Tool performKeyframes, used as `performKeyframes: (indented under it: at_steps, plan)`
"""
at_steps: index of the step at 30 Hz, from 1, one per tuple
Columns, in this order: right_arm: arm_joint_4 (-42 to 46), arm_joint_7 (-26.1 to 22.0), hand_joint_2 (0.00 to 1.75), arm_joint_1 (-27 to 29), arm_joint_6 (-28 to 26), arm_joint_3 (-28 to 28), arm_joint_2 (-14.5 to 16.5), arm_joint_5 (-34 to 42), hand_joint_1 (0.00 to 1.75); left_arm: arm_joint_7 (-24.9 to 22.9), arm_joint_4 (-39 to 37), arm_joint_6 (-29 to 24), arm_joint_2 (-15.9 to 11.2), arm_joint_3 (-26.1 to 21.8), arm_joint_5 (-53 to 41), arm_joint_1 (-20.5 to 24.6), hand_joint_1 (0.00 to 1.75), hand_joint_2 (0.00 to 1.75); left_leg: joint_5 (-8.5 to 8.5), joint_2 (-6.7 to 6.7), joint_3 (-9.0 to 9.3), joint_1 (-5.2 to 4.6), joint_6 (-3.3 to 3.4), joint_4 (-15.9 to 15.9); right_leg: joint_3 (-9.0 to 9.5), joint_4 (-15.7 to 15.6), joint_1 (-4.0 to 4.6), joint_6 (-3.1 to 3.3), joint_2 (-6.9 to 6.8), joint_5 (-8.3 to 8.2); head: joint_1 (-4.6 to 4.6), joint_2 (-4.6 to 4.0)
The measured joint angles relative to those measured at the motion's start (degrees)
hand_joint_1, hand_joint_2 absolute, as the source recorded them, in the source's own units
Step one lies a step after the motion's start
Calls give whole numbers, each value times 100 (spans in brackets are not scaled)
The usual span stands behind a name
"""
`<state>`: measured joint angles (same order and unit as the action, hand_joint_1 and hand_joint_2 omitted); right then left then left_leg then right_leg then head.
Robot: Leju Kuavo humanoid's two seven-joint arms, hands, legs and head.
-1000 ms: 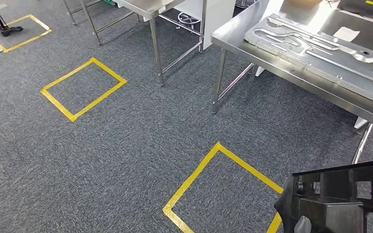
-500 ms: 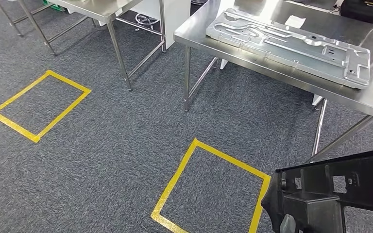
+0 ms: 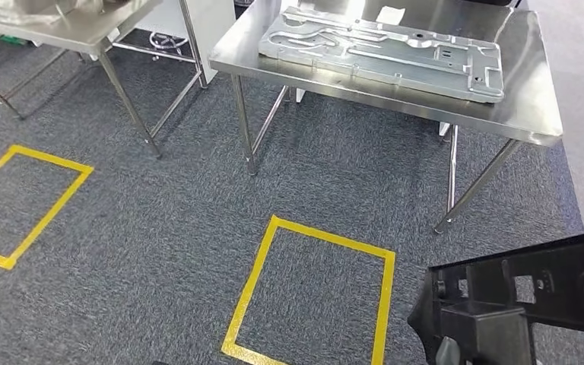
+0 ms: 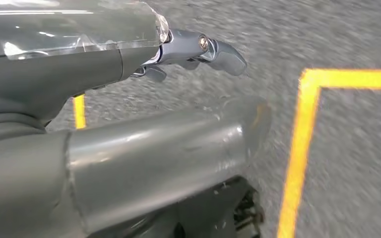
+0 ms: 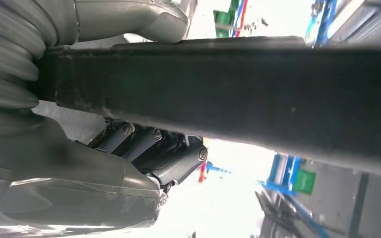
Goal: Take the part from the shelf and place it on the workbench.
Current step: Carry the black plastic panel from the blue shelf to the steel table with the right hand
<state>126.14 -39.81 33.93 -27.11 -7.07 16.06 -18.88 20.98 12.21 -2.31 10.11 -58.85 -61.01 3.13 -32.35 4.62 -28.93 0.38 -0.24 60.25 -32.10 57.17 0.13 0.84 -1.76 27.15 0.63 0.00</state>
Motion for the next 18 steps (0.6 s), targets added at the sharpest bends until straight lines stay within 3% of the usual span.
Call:
performKeyframes:
  at_steps: [2, 4, 5, 6, 8, 9, 10, 13, 15, 16, 18]
  plan:
    - [-20, 1, 175, -12, 12, 10, 12, -7, 175, 1, -1, 27, -4, -17, 15, -22, 0, 0, -316, -324, -297, 28, -43, 612, 26, -36, -34, 32, 118, -17, -27, 0]
    - [-52, 21, 175, -12, 37, 20, 29, -53, 175, -2, -1, 51, -8, -29, 31, -54, 0, 0, -516, -406, -654, 41, -81, 1249, 26, -22, -36, 45, 245, -3, -39, 0]
    - [-69, 41, 175, -7, 57, 26, 42, -85, 175, -1, -1, 63, -13, -33, 36, -68, 0, 0, -455, -411, -734, 46, -98, 1335, 32, -8, -39, 40, 306, 10, -42, 0]
    - [-87, 62, 175, -4, 75, 33, 57, -112, 175, 4, -1, 71, -19, -38, 39, -72, 0, 0, -285, -412, -714, 52, -110, 1200, 43, 11, -44, 27, 358, 30, -44, 0]
    - [-120, 98, 175, -1, 112, 45, 89, -144, 175, 14, -1, 86, -36, -50, 39, -69, 0, 0, 124, -445, -466, 71, -124, 531, 60, 76, -51, -27, 424, 99, -50, 0]
    - [-133, 114, 175, -1, 128, 52, 103, -165, 175, 16, -1, 92, -39, -58, 34, -62, 0, 0, 224, -473, -350, 72, -99, 236, 54, 120, -47, -64, 448, 149, -57, 0]
    - [-142, 132, 175, -1, 150, 61, 118, -199, 175, 16, -1, 96, -42, -64, 20, -58, 0, 0, 251, -495, -279, 68, -58, 51, 46, 151, -40, -100, 464, 192, -53, 0]
    - [-162, 254, 175, -6, 197, 100, 154, -414, 175, 14, -1, 102, -42, -71, -44, -60, 0, 0, 207, -493, -232, 49, 121, -58, 48, 224, -35, -200, 472, 194, -35, 0]
    - [-176, 435, 175, -31, 161, 124, 162, -666, 175, 14, -1, 110, -44, -73, -84, -63, 0, 0, 203, -475, -153, 59, 196, -81, -28, 417, -44, -260, 378, 268, -24, 0]
    - [-185, 565, 175, -58, 114, 132, 162, -834, 175, 13, 0, 114, -46, -75, -112, -62, 0, 0, 194, -467, -112, 65, 219, -90, -163, 657, -52, -287, 316, 385, -17, 0]
    - [-219, 900, 175, -141, -39, 142, 147, -1241, 175, 9, 0, 129, -57, -77, -174, -63, 0, 0, 142, -445, -56, 61, 236, -96, -604, 1351, -61, -327, 226, 660, -4, 0]
